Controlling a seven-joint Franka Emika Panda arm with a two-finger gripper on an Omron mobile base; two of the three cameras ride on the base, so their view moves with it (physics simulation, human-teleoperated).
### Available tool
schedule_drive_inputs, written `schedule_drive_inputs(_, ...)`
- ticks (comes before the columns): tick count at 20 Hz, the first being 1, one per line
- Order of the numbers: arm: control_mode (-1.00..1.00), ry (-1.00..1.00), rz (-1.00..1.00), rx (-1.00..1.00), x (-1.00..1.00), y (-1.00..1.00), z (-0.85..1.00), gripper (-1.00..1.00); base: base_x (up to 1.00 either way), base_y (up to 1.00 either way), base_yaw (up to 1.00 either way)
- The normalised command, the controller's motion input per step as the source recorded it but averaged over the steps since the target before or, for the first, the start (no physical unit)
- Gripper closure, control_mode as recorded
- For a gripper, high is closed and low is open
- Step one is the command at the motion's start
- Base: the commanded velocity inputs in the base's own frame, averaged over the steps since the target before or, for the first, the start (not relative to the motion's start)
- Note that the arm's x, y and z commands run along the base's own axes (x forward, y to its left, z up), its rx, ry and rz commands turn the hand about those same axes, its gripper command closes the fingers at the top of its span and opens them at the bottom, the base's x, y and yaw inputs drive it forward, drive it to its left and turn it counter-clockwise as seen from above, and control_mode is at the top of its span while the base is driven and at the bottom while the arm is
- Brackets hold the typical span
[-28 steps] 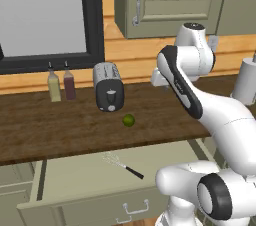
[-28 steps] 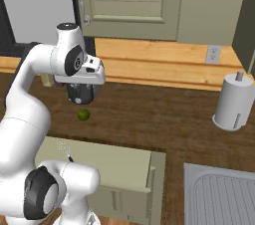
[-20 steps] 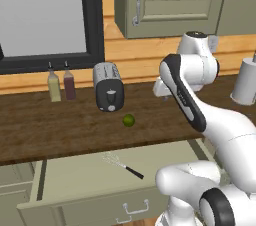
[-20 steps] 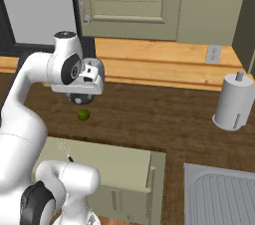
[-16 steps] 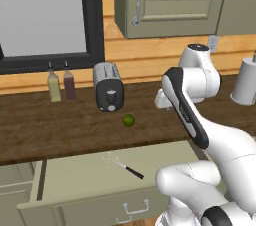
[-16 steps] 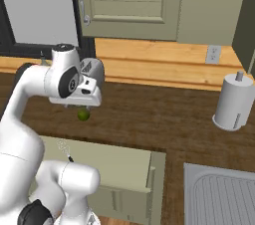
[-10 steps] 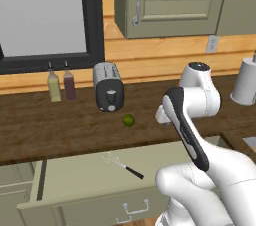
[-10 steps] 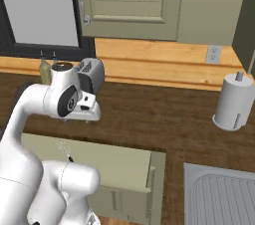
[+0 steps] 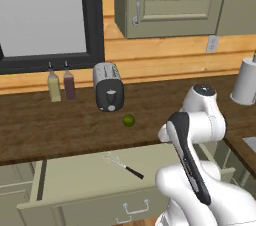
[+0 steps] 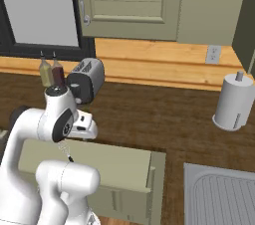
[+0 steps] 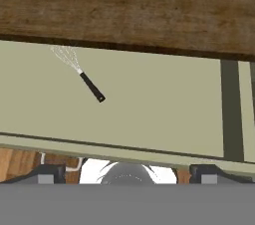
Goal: Pick the whisk from the drawer and place it on the counter.
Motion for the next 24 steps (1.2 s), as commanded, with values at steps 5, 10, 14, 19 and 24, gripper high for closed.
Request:
schedule_drive_inputs(5, -1.00, -0.14, 0.00, 0.00, -0.75, 0.13, -0.14, -1.00, 0.00, 0.00, 0.00)
schedule_drive_inputs(10, -1.00, -0.16, 0.00, 0.00, -0.81, 0.10, -0.06, -1.00, 0.00, 0.00, 0.00)
schedule_drive_inputs(14, -1.00, -0.05, 0.00, 0.00, 0.02, 0.00, 0.00, -1.00, 0.00, 0.00, 0.00)
schedule_drive_inputs(19, -1.00, 0.00, 0.00, 0.05, 0.47, -0.05, 0.10, -1.00, 0.00, 0.00, 0.00)
schedule_drive_inputs(24, -1.00, 0.02, 0.00, 0.01, 0.29, -0.01, 0.10, -1.00, 0.00, 0.00, 0.00)
